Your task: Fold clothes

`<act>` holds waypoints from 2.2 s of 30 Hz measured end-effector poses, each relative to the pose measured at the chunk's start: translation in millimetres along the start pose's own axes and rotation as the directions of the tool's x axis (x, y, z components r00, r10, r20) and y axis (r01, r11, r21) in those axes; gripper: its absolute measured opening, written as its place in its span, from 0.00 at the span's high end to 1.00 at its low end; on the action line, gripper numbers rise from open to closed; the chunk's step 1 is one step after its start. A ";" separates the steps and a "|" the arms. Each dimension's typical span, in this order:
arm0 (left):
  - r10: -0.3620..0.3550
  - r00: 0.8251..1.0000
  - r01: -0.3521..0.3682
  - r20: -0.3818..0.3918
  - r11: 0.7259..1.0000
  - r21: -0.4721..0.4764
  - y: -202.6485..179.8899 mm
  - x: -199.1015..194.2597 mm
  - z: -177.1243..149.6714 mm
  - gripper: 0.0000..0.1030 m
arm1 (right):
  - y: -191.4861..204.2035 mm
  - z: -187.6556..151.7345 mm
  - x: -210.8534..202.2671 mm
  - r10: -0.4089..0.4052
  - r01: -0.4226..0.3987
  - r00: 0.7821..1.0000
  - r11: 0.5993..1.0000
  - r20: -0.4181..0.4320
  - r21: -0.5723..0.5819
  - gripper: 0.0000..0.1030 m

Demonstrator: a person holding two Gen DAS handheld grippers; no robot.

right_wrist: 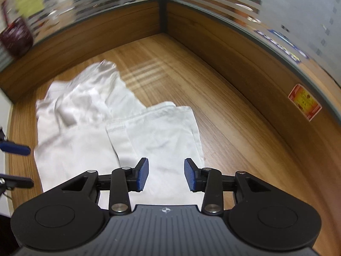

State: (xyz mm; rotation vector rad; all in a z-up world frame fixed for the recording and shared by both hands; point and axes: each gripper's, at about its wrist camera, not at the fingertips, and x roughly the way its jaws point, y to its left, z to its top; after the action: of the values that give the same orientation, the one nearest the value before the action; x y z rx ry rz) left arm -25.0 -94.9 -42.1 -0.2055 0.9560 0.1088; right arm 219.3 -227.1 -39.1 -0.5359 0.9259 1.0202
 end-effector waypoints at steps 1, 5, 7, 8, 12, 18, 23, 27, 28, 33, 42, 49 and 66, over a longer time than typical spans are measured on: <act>0.007 1.000 -0.007 -0.003 1.000 -0.009 -8.6 -0.3 -4.2 0.41 | -1.2 -2.8 -1.9 0.007 -0.008 1.000 1.000 -0.004 -0.030 0.58; 0.050 0.998 -0.054 -0.033 0.987 -0.149 -50.7 4.4 -28.6 0.40 | -12.8 -22.1 -7.5 0.041 -0.048 0.999 0.980 -0.036 -0.194 0.49; 0.076 0.996 -0.083 -0.041 0.970 -0.229 -68.7 9.1 -40.8 0.40 | -19.9 -31.1 -8.1 0.052 -0.064 0.997 0.966 -0.053 -0.249 0.49; 0.091 0.995 -0.100 -0.044 0.961 -0.257 -77.2 12.6 -45.9 0.40 | -23.8 -35.5 -7.9 0.057 -0.072 0.996 0.960 -0.063 -0.271 0.49; 0.161 0.986 -0.168 -0.051 0.920 -0.353 -104.4 27.1 -61.3 0.40 | -39.7 -52.4 -4.8 0.096 -0.116 0.992 0.944 -0.081 -0.310 0.48; 0.231 0.972 -0.216 -0.039 0.824 -0.523 -113.2 41.8 -68.7 0.40 | -59.3 -67.2 11.7 0.165 -0.193 0.980 0.927 -0.113 -0.320 0.43; 0.283 0.958 -0.268 -0.054 0.810 -0.522 -119.0 51.2 -62.7 0.39 | -68.2 -68.9 25.5 0.204 -0.231 0.972 0.913 -0.115 -0.335 0.40; 0.287 0.957 -0.269 -0.050 0.807 -0.526 -119.8 55.2 -61.4 0.40 | -73.6 -66.4 35.6 0.246 -0.270 0.963 0.906 -0.115 -0.327 0.40; 0.276 0.960 -0.258 -0.048 0.806 -0.532 -119.3 55.5 -61.8 0.40 | -73.6 -66.0 38.4 0.247 -0.273 0.962 0.903 -0.119 -0.331 0.40; 0.238 0.970 -0.228 -0.051 0.812 -0.538 -118.9 58.1 -63.4 0.67 | -72.8 -67.1 40.5 0.261 -0.291 0.956 0.900 -0.134 -0.324 0.56; 0.226 0.971 -0.232 -0.073 0.833 -0.503 -113.8 52.1 -78.7 0.92 | -71.0 -70.5 39.1 0.291 -0.326 0.944 0.897 -0.155 -0.298 0.89; 0.218 0.971 -0.239 -0.099 0.847 -0.475 -106.6 37.1 -99.3 0.92 | -52.8 -92.0 23.7 0.293 -0.334 0.938 0.903 -0.183 -0.268 0.89; 0.168 0.973 -0.214 -0.158 0.915 -0.342 -43.7 2.6 -137.9 0.92 | 30.9 -156.1 -14.7 0.267 -0.280 0.949 0.958 -0.166 -0.058 0.89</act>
State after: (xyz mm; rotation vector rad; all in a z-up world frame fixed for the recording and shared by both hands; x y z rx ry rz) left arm -125.7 -168.1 -115.8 -0.4587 1.0773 0.4578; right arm 126.6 -337.9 -107.6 -0.5716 1.1242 1.2841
